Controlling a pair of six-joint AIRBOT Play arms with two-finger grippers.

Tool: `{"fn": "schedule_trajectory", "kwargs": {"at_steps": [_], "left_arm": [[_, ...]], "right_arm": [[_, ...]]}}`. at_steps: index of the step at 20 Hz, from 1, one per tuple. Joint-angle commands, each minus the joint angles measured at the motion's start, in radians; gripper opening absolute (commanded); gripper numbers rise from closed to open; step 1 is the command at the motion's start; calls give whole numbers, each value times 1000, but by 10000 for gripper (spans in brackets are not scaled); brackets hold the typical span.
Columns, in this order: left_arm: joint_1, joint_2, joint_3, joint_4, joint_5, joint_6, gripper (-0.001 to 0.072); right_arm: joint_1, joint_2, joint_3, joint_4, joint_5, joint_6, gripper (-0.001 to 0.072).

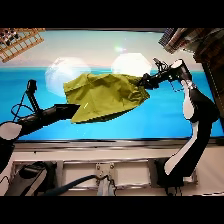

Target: Fold the clothes and pants, and hang the long-sleeved shirts on hangers.

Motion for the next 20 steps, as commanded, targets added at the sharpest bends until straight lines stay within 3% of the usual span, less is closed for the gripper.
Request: {"fn": "schedule_trajectory", "kwargs": {"at_steps": [1, 7, 12, 16, 20], "left_arm": [[0, 1, 0, 0, 0, 1, 386], [0, 1, 0, -3, 0, 1, 387], [0, 1, 0, -3, 0, 1, 386], [0, 1, 0, -3, -5, 0, 387], [0, 1, 0, -3, -17, -23, 384]], "right_arm": [[0, 73, -135, -27, 0, 1, 431], [0, 356, -547, -36, 14, 11, 433], [0, 596, -873, -45, -106, -40, 432], [0, 702, -909, -44, -194, -53, 434], [0, 745, -911, -58, -190, -32, 435]]}}
